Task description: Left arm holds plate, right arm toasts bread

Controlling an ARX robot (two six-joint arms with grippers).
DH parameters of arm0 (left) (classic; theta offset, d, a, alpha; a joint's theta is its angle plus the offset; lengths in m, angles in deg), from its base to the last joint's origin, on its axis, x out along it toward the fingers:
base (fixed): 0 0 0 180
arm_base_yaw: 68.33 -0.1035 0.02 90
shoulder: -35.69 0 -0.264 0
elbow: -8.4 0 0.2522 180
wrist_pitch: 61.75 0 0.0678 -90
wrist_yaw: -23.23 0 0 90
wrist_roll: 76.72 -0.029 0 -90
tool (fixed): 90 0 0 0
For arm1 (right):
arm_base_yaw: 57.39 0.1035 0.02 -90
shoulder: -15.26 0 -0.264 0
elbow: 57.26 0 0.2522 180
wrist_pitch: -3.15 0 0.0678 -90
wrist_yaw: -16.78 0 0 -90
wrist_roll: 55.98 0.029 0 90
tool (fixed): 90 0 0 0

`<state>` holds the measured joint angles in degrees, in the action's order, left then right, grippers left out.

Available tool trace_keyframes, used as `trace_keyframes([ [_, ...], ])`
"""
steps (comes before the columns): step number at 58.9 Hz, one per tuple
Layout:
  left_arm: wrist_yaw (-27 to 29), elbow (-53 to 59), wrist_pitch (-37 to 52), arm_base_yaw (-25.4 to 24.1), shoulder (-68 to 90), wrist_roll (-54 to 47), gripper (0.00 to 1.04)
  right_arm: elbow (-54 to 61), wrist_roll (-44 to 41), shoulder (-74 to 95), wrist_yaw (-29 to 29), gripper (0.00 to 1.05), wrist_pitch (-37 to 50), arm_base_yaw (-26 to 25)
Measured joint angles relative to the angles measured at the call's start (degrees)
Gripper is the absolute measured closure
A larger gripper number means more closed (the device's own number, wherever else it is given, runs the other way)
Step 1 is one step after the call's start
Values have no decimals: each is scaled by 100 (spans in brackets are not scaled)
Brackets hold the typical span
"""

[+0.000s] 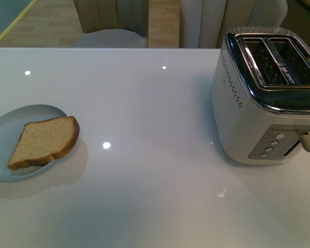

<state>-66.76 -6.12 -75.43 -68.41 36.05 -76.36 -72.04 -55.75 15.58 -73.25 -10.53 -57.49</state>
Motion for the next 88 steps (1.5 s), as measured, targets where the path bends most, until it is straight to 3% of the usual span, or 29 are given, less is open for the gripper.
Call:
trace_keyframes([
  [26,-48,-11,-39,-7,22,59,7,0,0,0,2,9,0,0],
  [31,-767,-802,-1862,-109,1255,1403,7,0,0,-2,7,9,0,0],
  [36,-901,-938,-1893,-151,1893,1958,7,0,0,0,2,9,0,0],
  [44,-1226,-1115,-1047,-428,2885,2155,7,0,0,-2,2,9,0,0],
  [54,-1711,-1386,660,-1001,4922,2052,7,0,0,-2,2,9,0,0],
  [64,-1696,-1864,2197,-1462,7355,1792,7,0,0,-2,2,9,0,0],
  [88,-1434,-3189,2951,-1821,10740,1569,7,0,0,-2,2,9,0,0],
])
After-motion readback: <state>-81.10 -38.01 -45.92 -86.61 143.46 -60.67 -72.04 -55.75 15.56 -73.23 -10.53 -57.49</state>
